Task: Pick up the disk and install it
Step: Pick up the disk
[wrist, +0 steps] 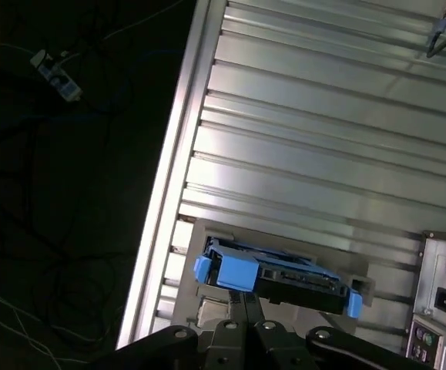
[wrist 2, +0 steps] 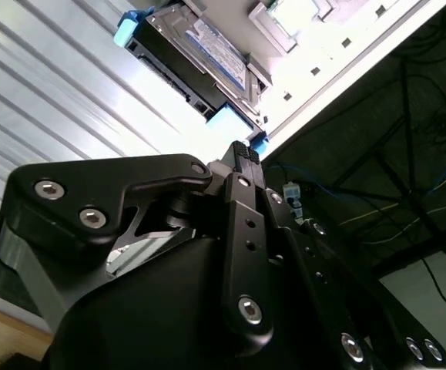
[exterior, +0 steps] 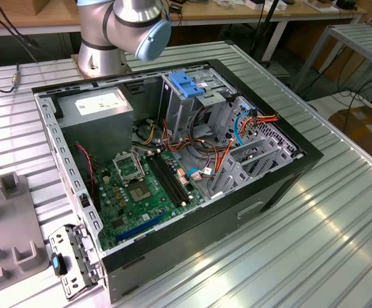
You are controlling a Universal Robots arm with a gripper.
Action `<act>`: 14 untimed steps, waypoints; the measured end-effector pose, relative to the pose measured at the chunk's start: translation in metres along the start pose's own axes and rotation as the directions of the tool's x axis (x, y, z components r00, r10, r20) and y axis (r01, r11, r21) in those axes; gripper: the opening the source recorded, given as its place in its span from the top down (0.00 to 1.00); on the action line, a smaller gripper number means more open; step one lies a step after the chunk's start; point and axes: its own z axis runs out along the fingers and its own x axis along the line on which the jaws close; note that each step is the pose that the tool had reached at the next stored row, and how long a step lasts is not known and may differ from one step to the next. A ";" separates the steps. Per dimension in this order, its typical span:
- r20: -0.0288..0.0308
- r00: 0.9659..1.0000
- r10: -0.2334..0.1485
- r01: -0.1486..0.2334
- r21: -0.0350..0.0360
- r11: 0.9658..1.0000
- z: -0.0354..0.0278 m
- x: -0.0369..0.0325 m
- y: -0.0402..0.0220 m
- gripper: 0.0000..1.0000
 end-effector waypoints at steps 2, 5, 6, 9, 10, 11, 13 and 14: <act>-0.001 1.000 -0.024 0.024 0.000 1.000 0.0000 0.0000 0.0000 0.89; -0.003 0.998 -0.059 0.059 -0.001 0.998 0.0000 0.0000 0.0000 0.89; -0.003 0.998 -0.068 0.068 -0.001 0.998 0.0000 0.0000 0.0000 0.89; -0.004 0.995 -0.098 0.098 -0.002 0.995 0.0000 0.0000 0.0000 0.89; -0.005 0.994 -0.109 0.109 -0.002 0.994 0.0000 0.0000 0.0000 0.89; -0.005 0.993 -0.120 0.120 -0.003 0.993 0.0000 0.0000 0.0000 0.89; -0.006 0.990 -0.142 0.142 -0.003 0.990 0.0000 0.0000 0.0000 0.89; -0.006 0.988 -0.152 0.152 -0.003 0.988 0.0000 0.0000 0.0000 0.89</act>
